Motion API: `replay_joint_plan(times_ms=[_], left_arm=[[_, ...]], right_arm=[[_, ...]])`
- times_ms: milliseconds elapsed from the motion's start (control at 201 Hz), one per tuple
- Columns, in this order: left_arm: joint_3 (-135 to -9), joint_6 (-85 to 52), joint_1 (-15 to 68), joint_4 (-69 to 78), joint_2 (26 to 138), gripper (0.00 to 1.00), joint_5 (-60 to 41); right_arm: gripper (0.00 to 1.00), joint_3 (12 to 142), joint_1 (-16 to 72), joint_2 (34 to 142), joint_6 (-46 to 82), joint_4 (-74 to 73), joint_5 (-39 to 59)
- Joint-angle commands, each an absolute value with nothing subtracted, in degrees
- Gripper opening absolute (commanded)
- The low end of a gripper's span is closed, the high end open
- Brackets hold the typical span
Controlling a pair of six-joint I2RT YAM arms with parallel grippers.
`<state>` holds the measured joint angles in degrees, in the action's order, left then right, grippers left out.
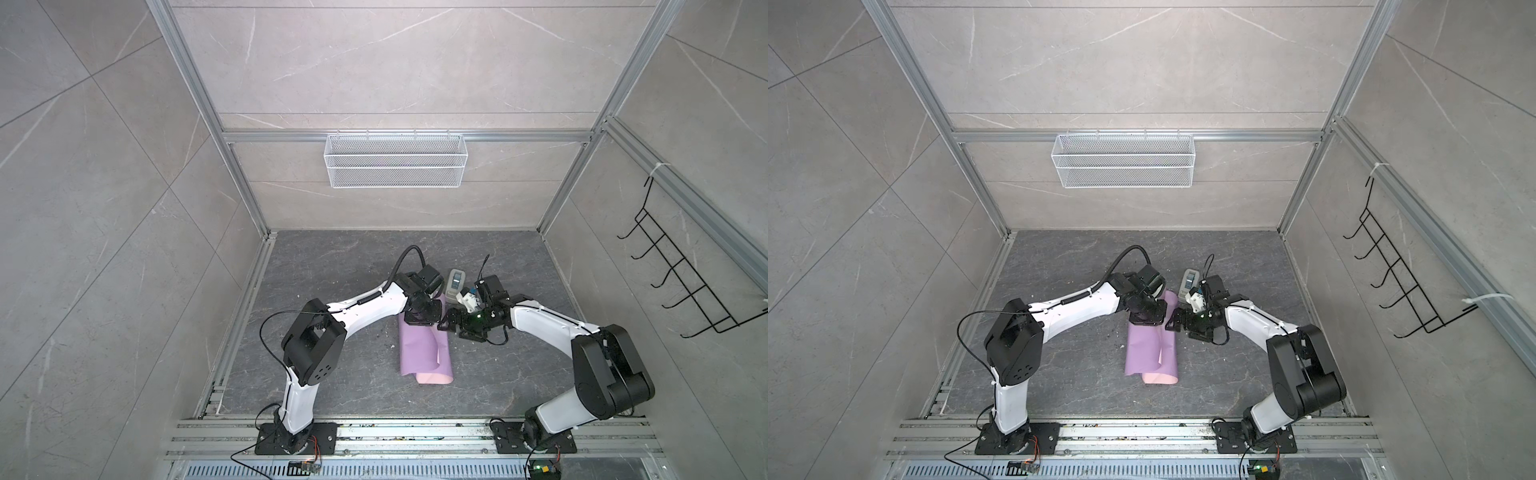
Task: Wrap the gift box in paper
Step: 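Press the folded paper onto the box top with the left gripper beside the right gripper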
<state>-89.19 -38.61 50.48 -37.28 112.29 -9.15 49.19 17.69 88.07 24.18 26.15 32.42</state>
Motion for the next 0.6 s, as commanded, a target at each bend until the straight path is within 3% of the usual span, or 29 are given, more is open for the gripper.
replay_joint_plan(times_ms=[0, 597], left_arm=[[-86.96, -38.51, 50.12, -40.96, 111.88, 0.0, -7.75], [-93.02, -38.85, 50.49, -40.25, 112.44, 0.0, -11.92]], right_arm=[[0.95, 50.61, 17.08, 86.05, 23.55, 28.92, 33.1], [0.94, 46.04, 16.85, 89.38, 22.71, 26.81, 30.03]])
